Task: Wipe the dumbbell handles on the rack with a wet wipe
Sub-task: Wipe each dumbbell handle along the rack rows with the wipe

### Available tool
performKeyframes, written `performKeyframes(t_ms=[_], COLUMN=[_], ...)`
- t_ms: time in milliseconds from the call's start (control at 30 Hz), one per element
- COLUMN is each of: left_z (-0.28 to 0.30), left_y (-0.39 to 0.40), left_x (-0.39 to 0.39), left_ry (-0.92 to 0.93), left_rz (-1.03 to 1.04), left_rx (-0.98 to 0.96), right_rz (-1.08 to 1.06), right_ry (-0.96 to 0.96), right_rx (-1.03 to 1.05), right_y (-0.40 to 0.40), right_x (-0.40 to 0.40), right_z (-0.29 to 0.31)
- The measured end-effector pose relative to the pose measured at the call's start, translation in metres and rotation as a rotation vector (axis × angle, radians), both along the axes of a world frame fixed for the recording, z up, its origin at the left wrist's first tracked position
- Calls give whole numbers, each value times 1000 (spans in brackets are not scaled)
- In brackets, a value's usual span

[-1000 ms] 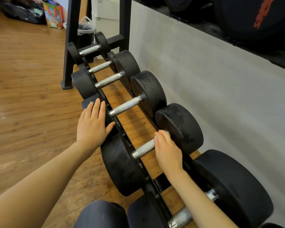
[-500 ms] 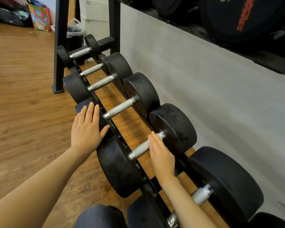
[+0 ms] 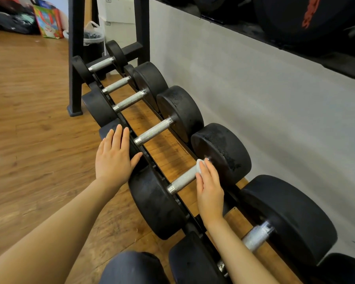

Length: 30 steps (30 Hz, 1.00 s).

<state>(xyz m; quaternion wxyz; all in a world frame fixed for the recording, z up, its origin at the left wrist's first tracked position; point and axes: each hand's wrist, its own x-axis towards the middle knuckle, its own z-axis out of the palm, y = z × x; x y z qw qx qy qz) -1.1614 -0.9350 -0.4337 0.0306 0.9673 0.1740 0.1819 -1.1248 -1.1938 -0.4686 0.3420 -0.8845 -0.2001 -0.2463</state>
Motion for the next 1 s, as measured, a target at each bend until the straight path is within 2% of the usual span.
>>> performKeyframes(t_ms=[300,500,833,1000], left_z=[-1,-1,-3,-4], left_y=[1,1,1,1], left_x=[0,0,1,1], left_ry=[-2,-3,-12,-26], left_rz=[-8,-5,-5,-8], left_rx=[15,8,14,11], right_rz=[-33,-61,-38,-25], right_ry=[35,37,-104,-77], right_rx=[106,24,-43,69], right_y=[-7,-11,-8,-7], right_x=[4,6,7,11], right_z=[2,1,-3,-5])
